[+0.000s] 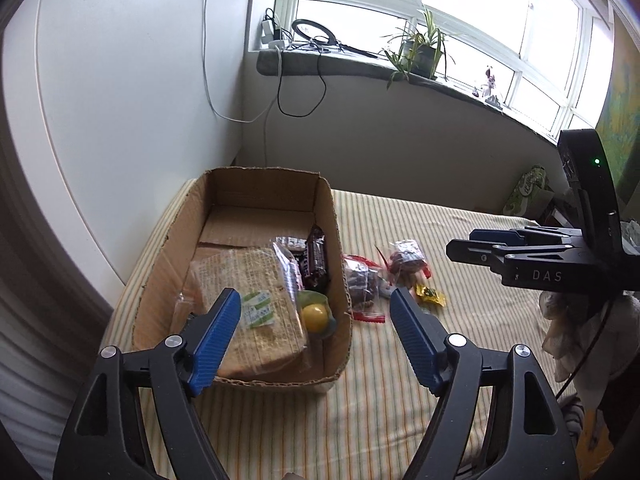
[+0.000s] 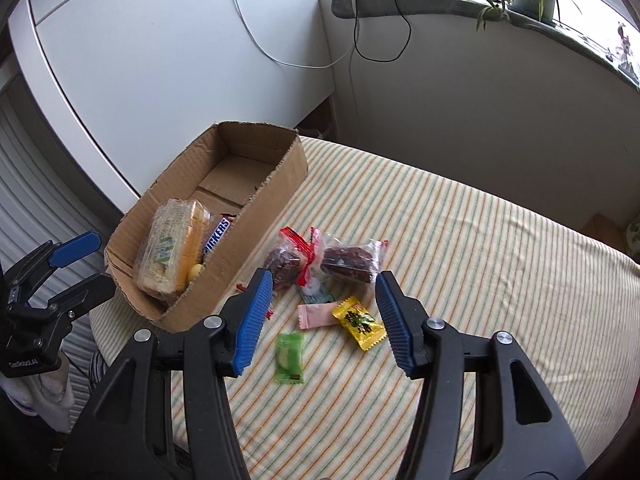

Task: Organize snacks
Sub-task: 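Withdraw both tools from the box toward the remaining snacks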

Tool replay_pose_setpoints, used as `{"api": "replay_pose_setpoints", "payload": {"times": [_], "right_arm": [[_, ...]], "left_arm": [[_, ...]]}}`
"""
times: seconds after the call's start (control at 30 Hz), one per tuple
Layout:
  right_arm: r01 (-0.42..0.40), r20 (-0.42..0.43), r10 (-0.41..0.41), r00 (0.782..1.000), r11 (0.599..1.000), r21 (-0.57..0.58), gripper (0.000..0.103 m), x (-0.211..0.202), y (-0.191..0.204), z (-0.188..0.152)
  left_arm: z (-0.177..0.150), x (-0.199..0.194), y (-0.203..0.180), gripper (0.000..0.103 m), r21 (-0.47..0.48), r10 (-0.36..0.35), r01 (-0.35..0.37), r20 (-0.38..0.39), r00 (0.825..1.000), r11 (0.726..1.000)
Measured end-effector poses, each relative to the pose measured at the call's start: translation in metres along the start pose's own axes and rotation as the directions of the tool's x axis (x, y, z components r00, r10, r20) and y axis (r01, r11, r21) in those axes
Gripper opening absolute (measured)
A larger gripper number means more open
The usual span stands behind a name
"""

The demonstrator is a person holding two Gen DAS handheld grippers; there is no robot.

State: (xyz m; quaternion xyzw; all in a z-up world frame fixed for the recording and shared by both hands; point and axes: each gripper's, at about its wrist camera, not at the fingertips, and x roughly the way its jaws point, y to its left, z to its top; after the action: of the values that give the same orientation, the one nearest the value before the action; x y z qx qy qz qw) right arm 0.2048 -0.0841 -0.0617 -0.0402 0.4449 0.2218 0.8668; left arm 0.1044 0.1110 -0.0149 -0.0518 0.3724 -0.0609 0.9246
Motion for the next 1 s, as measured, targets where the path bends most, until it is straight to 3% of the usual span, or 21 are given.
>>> {"api": "replay_pose_setpoints", "payload": {"times": [0.3,0.53,0.9,1.0], "right_arm": [[0.016,-0.044,-0.015,0.999,0.999,0.027,0.056,0.008,-0.036,-0.017],[-0.001,-0.099,-0.004,0.995,0.999,-0.052,0.056,0.025,-0.039,-0.031],[-0.06,-0.163,0.033,0.986,0.985,-0.165,0.056,0.054,-0.041,-0.038],[-0.087,-0.177,0.055,0.983,0.98,-0.181,0.05,0.061,-0.041,-0.038]], "left_arm": [[-0.025,0.003,-0.025,0.077,0.025,-0.036,0.037,-0.029,0.999,0.999],[-0.042,0.012,-0.054,0.077,0.047,-0.097,0.1,-0.063,0.993,0.994],[-0.055,0.069,-0.084,0.047,-0.001,-0.143,0.146,-0.193,0.971,0.989],[-0.055,0.084,-0.085,0.044,-0.02,-0.135,0.134,-0.211,0.968,0.991]]}}
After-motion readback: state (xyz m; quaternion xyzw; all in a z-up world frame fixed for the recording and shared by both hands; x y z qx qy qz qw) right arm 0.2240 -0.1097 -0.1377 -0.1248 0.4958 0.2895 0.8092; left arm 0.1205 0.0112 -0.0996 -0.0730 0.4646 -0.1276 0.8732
